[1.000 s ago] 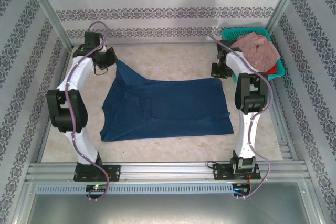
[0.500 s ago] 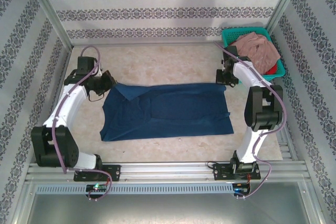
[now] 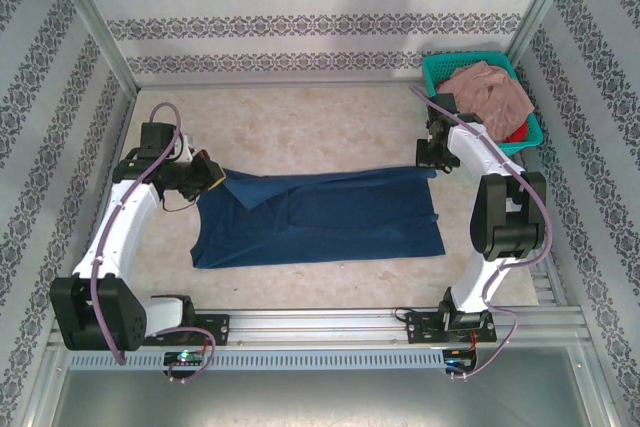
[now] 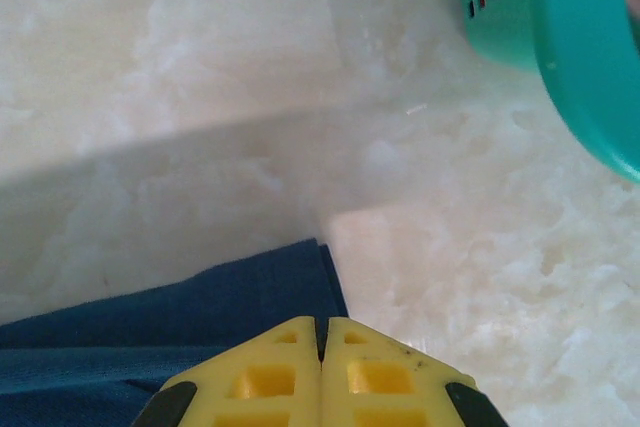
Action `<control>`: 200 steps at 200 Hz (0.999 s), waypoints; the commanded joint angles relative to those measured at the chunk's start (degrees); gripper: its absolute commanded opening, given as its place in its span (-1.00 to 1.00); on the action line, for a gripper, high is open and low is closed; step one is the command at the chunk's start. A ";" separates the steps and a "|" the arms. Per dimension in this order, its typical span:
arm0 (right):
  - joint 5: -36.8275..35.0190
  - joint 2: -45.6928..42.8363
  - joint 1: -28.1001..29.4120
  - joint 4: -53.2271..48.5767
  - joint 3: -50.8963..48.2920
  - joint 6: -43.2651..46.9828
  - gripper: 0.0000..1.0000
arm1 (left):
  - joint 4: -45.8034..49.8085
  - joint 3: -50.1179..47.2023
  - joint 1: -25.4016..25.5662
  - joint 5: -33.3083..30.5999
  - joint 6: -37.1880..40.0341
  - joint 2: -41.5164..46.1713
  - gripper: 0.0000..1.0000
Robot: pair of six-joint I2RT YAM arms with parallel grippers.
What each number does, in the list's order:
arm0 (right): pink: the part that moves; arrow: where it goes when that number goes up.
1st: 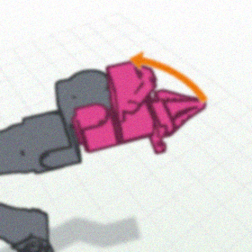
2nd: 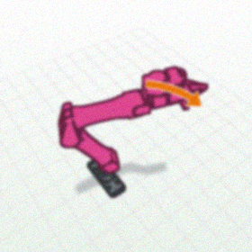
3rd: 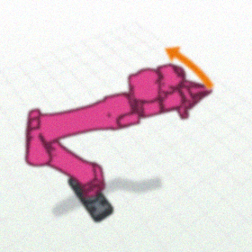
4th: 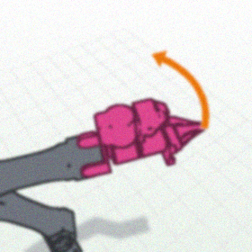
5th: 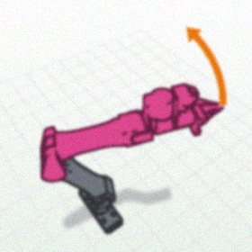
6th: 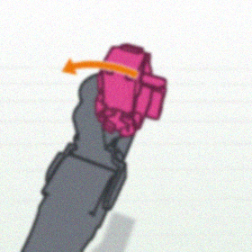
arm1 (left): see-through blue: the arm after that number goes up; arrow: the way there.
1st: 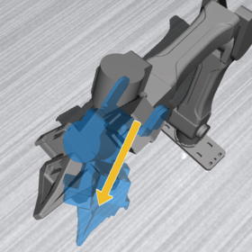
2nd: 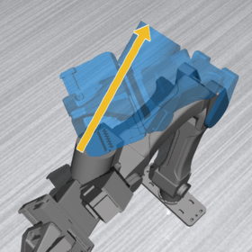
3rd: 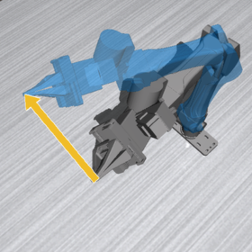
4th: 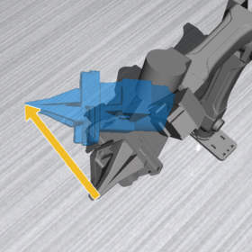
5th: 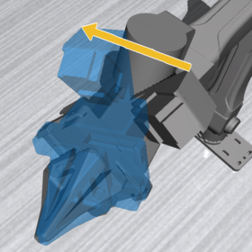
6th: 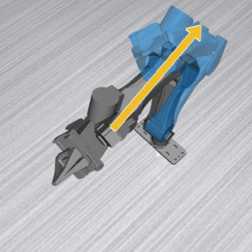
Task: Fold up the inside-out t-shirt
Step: Fold the T-shirt at the center of the table.
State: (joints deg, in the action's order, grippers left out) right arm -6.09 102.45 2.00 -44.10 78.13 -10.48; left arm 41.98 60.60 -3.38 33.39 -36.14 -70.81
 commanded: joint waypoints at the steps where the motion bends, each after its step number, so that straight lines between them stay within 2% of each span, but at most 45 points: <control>1: -3.81 -1.77 -0.33 -2.72 -2.19 0.11 -0.90 | 3.97 -0.08 -0.09 2.38 -0.79 1.60 -1.00; 52: -3.94 -5.17 0.95 -3.22 -7.80 -1.93 -0.85 | 4.65 -0.56 -1.98 -0.92 1.05 1.26 -1.00; 88: -1.22 -6.98 2.84 -0.71 -11.31 -3.66 -0.80 | 4.42 0.52 -3.79 -1.56 1.75 1.11 -1.00; 125: -0.75 -7.97 5.74 3.68 -11.12 -3.24 -0.78 | 6.06 1.61 -7.01 -0.75 3.27 2.04 -1.00; 145: -0.68 -7.84 6.14 4.97 -9.57 -2.63 -0.81 | 6.30 1.22 -7.17 0.85 3.64 1.80 -1.00; 174: -2.08 -8.04 6.22 2.06 -9.18 -3.08 -0.81 | 7.98 -0.72 -7.17 1.58 4.54 2.92 -1.00; 200: -1.71 -8.77 5.65 -0.45 -12.66 -5.77 -0.80 | 9.83 -3.73 -7.17 2.84 5.44 3.70 -1.00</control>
State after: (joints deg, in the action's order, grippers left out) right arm -7.09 95.96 8.10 -41.39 67.75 -13.61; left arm 47.37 59.48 -10.00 34.17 -32.97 -68.79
